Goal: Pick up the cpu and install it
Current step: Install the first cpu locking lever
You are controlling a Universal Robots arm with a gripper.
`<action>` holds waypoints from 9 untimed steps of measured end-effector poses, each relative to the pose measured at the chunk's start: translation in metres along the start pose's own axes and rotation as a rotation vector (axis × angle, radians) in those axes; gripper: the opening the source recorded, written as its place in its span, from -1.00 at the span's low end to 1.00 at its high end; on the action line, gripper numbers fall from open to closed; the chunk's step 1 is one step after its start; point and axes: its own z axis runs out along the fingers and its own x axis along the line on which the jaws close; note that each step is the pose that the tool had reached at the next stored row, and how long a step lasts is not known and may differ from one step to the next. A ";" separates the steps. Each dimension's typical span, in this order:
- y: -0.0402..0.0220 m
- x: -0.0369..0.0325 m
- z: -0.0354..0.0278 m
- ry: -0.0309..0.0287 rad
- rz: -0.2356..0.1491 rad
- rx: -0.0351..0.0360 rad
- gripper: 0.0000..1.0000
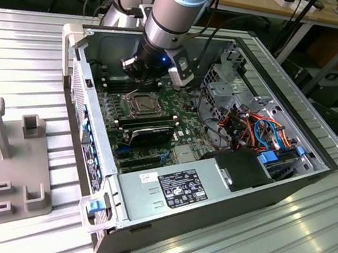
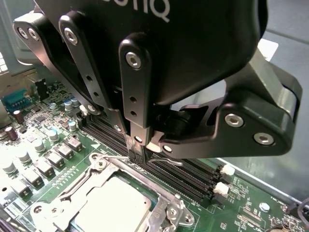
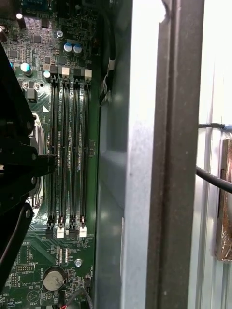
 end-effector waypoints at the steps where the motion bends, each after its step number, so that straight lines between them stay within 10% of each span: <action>1: 0.0001 0.0003 0.0000 0.0001 0.000 0.0002 -0.79; 9: 0.0018 -0.0001 -0.0075 -0.0013 0.000 0.0005 -0.79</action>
